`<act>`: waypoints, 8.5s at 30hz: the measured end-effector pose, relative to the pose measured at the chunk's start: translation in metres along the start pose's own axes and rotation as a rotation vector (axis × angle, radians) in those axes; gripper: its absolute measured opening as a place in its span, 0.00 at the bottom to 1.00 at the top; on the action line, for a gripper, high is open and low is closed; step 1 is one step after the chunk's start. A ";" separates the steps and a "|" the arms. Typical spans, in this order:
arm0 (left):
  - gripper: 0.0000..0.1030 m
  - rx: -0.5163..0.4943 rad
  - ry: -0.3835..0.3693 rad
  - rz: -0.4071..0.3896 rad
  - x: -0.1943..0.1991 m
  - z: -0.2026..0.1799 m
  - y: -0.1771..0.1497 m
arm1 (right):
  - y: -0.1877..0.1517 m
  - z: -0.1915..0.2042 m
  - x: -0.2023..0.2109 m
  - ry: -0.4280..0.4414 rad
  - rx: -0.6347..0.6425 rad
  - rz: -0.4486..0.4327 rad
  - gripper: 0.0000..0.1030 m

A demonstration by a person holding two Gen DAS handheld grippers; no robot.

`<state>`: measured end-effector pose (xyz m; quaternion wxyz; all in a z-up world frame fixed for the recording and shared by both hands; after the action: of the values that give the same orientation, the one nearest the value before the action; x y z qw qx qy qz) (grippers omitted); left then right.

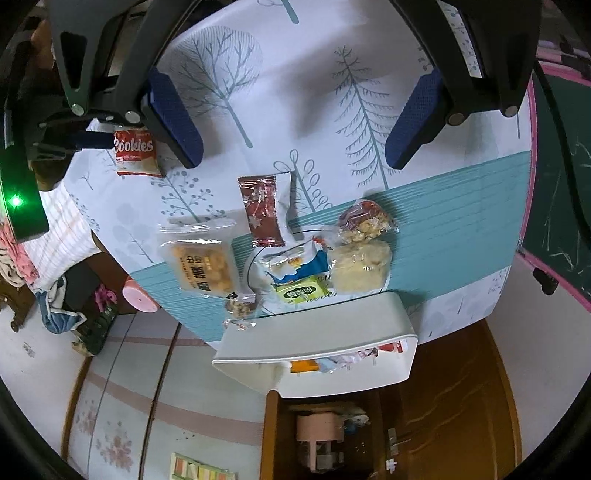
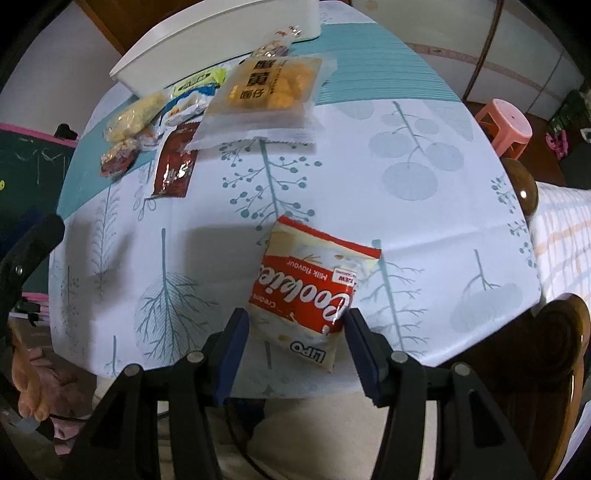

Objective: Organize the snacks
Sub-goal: 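Grasp the red snowflake packet with the left gripper while the right grasps the red-and-white cookie bag, then lift both packets over the white bin and open both grippers inside, then move both tools from the bin back over the snacks on the table, then grasp the clear nut bag with the left gripper while the right grasps the yellow-printed bread bag, then carry both bags into the white bin and open both grippers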

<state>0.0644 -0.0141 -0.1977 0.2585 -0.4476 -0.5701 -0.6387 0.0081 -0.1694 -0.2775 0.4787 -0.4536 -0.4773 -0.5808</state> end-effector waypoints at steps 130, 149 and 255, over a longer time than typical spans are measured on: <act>0.94 0.098 0.240 -0.159 0.013 0.075 0.285 | 0.326 0.067 0.182 0.148 0.183 -0.481 0.56; 0.94 0.060 0.213 -0.173 0.081 0.060 0.200 | 0.225 0.057 0.210 0.040 0.283 -0.573 0.56; 0.45 0.159 0.086 -0.311 0.100 0.055 0.219 | 0.205 0.080 0.191 0.083 0.312 -0.623 0.75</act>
<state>0.2170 0.0095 -0.0054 0.2154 -0.3047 -0.6696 -0.6423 0.1911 -0.1317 -0.0546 0.3609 -0.1834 -0.6562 -0.6369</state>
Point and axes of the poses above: each gripper's, at about its wrist camera, not at the fingertips, and x roughly against the way its jaws point, z to its left, y to its top, the point moved 7 cm from there along -x, roughly the way its jaws point, and after that the axes turned 5 degrees about z, right-handed, at the moved point
